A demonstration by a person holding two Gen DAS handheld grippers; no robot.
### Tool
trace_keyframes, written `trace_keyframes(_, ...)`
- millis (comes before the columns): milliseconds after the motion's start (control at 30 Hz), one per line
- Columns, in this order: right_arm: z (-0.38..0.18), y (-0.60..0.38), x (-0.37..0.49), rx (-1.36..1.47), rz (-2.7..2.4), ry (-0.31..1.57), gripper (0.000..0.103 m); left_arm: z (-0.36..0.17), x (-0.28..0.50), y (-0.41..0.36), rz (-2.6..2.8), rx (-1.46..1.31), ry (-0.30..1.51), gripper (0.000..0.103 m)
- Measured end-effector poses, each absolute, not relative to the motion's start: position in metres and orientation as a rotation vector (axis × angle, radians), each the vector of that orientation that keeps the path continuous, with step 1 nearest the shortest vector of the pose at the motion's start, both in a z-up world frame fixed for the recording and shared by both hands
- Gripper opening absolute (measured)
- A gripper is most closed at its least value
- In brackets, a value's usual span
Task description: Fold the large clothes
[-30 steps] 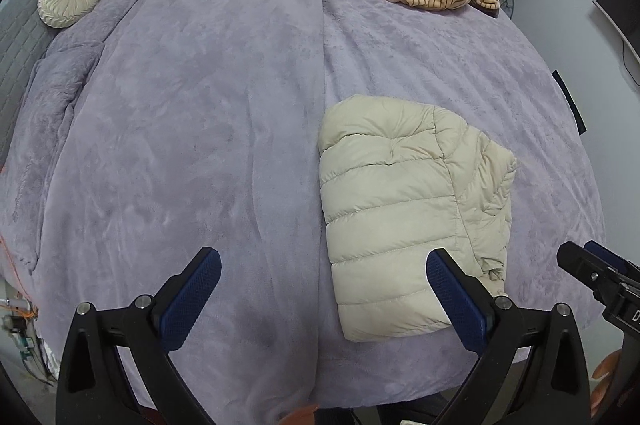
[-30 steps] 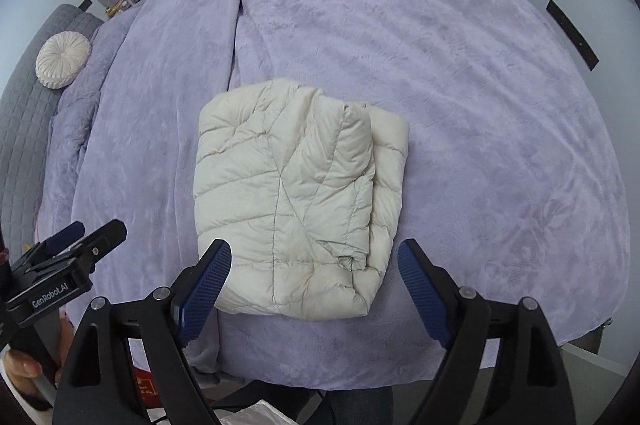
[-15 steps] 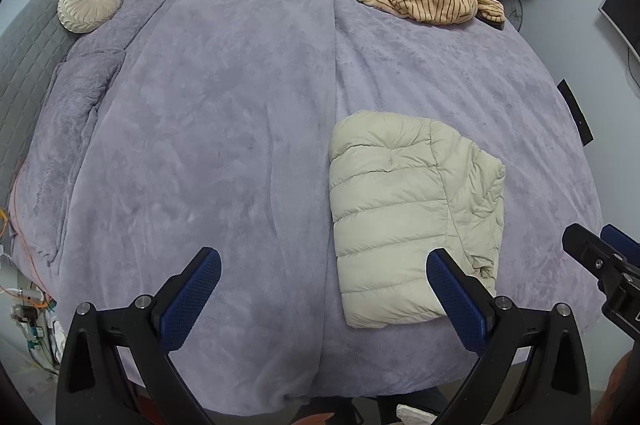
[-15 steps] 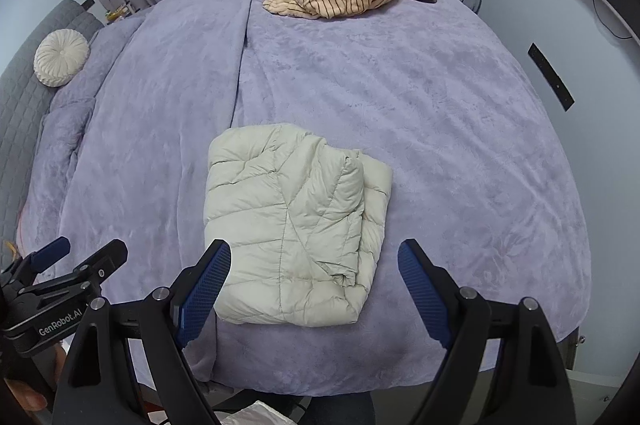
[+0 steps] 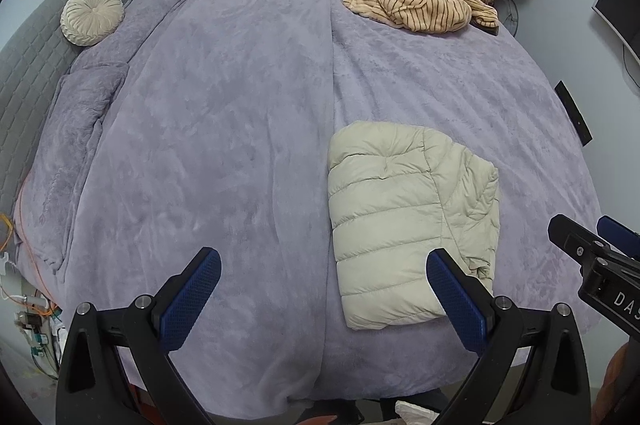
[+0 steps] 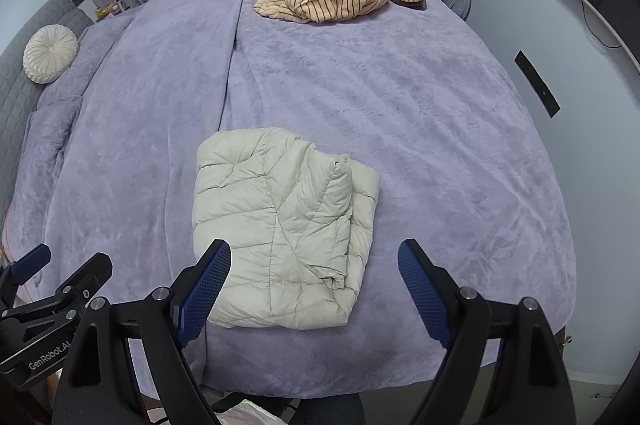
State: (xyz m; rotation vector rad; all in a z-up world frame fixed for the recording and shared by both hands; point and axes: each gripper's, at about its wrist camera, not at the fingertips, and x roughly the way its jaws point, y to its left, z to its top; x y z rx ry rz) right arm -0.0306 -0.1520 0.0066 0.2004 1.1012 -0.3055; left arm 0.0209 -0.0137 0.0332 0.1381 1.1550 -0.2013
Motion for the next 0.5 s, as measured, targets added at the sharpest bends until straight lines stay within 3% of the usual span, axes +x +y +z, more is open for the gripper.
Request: trace_keyframes(500,0.01,-0.1495,-0.0309,0.185,-0.315,1.095,0.088,0.0342,0.0195,-0.0209,-0.203,0.158,1.145,0.103)
